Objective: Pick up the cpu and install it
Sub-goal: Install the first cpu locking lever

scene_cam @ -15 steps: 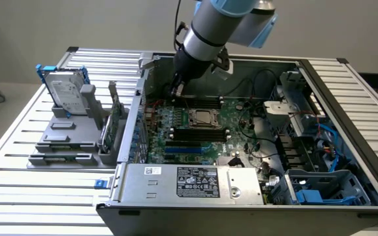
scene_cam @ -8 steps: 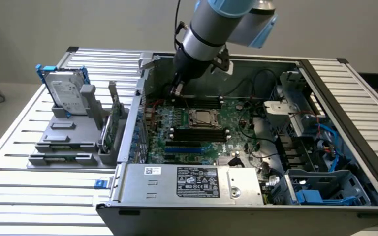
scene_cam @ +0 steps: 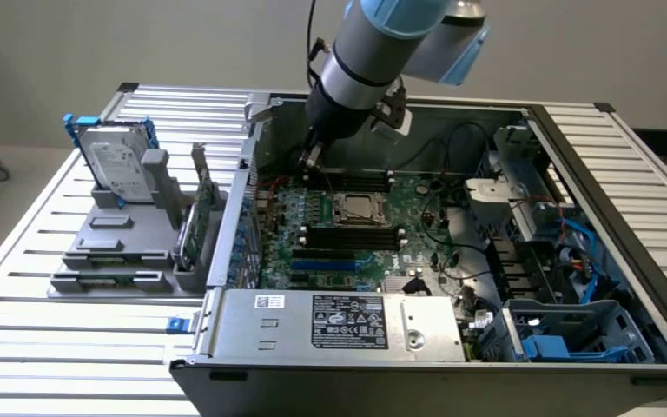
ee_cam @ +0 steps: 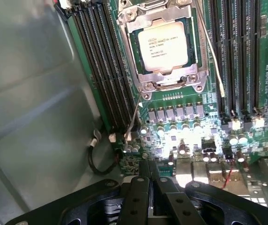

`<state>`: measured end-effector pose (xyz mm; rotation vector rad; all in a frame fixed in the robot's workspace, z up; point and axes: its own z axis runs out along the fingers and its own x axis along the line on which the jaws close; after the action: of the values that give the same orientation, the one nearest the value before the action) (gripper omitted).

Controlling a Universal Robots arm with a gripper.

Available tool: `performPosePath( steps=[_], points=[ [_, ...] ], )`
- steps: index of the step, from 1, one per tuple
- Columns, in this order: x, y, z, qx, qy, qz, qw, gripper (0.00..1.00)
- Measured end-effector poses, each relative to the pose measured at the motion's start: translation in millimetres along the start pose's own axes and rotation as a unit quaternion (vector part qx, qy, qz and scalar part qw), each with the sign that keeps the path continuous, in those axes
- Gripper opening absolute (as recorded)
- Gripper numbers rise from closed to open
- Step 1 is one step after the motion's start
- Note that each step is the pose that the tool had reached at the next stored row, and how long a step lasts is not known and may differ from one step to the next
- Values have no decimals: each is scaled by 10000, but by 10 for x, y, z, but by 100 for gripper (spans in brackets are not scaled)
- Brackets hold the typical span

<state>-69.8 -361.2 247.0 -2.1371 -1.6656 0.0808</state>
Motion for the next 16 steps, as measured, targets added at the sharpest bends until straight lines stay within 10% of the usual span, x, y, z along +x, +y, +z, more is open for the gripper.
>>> performPosePath(
  steps=[8, 16],
  points=[
    [-12, 22, 54, -129, 230, 561, 9981, 11],
    [-24, 40, 104, -245, 434, 1070, 9930, 11]
  ],
)
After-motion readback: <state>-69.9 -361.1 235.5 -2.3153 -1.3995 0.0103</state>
